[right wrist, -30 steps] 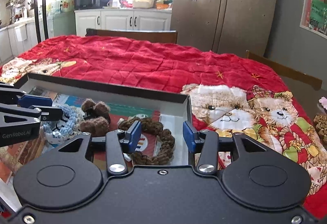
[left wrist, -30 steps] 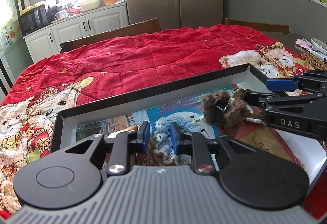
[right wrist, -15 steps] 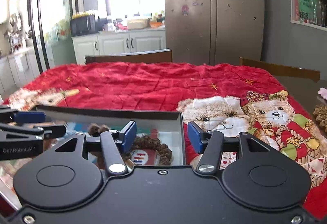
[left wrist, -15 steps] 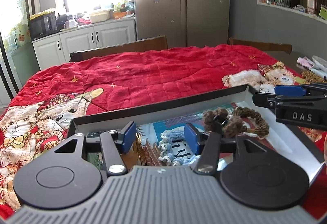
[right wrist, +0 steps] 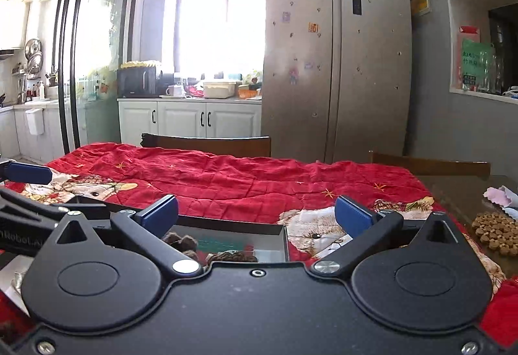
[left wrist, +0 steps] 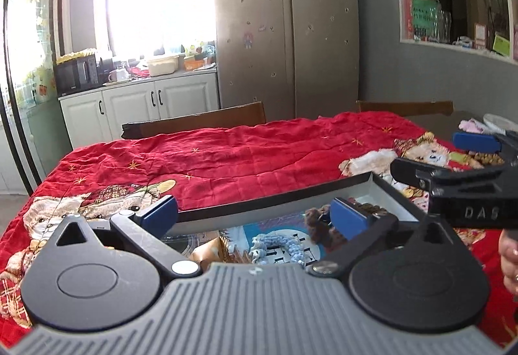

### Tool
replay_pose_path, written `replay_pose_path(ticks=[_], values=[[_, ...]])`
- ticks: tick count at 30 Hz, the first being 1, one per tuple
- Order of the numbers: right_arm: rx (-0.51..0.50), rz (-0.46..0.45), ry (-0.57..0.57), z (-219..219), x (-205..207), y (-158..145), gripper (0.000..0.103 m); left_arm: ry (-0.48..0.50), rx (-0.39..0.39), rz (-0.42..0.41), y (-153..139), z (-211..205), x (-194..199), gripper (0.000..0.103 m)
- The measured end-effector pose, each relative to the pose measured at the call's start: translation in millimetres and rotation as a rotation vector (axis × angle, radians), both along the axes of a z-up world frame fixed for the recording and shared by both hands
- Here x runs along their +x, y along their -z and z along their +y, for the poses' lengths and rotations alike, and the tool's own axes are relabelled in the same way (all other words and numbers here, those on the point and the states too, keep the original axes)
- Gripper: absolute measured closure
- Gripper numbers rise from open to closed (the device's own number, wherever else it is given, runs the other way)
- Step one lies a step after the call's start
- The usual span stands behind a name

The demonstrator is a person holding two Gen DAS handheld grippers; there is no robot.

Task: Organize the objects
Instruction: 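Lift both open tools away from the box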

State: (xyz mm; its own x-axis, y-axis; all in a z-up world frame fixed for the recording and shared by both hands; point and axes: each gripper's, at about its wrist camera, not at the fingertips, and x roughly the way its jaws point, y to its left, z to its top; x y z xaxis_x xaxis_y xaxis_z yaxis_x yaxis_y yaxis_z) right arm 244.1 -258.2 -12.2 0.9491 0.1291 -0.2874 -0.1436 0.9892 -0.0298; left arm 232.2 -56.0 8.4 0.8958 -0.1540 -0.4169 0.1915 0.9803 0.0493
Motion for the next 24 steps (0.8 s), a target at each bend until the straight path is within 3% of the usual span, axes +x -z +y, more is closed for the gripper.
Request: replay_pose_path(ticks=[4, 8, 11, 18, 20, 24], values=[[0.044, 0.047, -0.012, -3, -10, -6, 0.000, -0.030, -0.029, -0.018, -6, 8, -13, 0.000], [0.116, 0.032, 0.010, -13, -29, -14, 0.000, -0.062, 0.012, -0.080, -10, 9, -34, 0.000], [0.157, 0.018, -0.001, -19, -47, -21, 0.000, -0.052, -0.014, -0.071, -15, 14, -46, 0.000], [0.130, -0.005, -0.006, -22, -94, -31, 0.000, -0.061, -0.093, -0.048, -23, 32, -73, 0.000], [0.117, -0.004, -0.010, -23, -106, -32, 0.000, -0.060, -0.095, -0.013, -25, 37, -79, 0.000], [0.123, 0.013, -0.020, -28, -127, -34, 0.000, -0.056, -0.095, -0.022, -27, 43, -95, 0.000]])
